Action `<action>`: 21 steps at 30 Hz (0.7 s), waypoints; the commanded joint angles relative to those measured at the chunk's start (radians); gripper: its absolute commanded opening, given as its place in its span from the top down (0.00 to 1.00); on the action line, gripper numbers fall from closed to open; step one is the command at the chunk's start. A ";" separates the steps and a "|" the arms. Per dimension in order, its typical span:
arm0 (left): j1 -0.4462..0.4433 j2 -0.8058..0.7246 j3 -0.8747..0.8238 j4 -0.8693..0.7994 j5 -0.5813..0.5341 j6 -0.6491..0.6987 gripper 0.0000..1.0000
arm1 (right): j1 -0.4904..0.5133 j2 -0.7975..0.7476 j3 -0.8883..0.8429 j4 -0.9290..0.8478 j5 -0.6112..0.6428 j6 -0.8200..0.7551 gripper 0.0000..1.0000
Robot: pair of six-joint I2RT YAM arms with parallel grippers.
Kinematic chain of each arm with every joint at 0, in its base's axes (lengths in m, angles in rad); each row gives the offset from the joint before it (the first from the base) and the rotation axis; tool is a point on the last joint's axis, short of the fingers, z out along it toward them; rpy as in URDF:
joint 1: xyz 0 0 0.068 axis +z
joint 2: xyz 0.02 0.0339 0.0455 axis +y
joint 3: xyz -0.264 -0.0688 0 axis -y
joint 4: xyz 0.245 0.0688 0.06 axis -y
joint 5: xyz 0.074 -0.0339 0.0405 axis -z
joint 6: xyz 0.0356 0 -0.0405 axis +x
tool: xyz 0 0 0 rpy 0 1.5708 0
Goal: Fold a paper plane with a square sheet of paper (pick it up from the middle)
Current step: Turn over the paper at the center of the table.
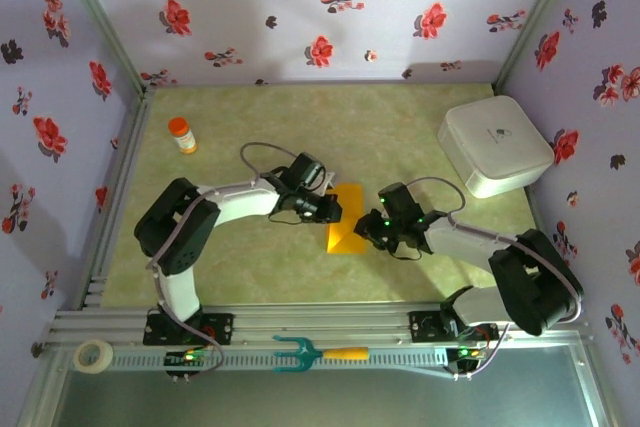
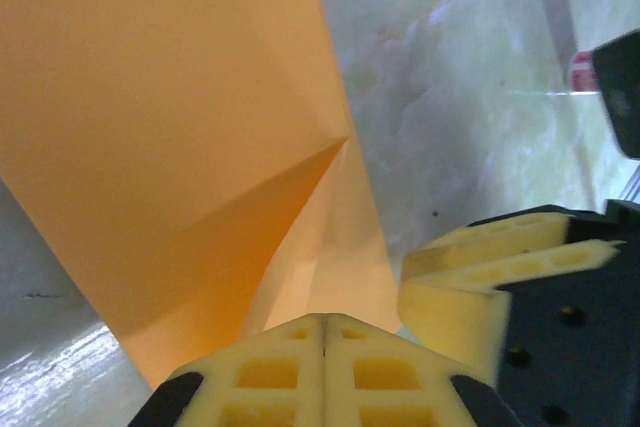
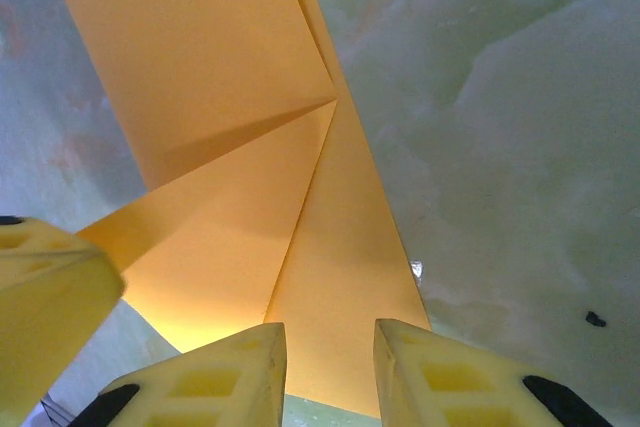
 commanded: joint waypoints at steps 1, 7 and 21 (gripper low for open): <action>-0.006 0.048 0.008 -0.031 0.007 0.024 0.94 | 0.011 0.015 0.003 -0.019 0.021 0.011 0.70; -0.006 0.058 -0.037 0.000 -0.010 0.005 0.95 | 0.029 0.015 0.005 -0.030 0.012 0.013 0.64; -0.010 0.052 -0.068 0.027 -0.021 -0.010 0.95 | 0.041 0.056 0.011 -0.009 0.008 0.019 0.56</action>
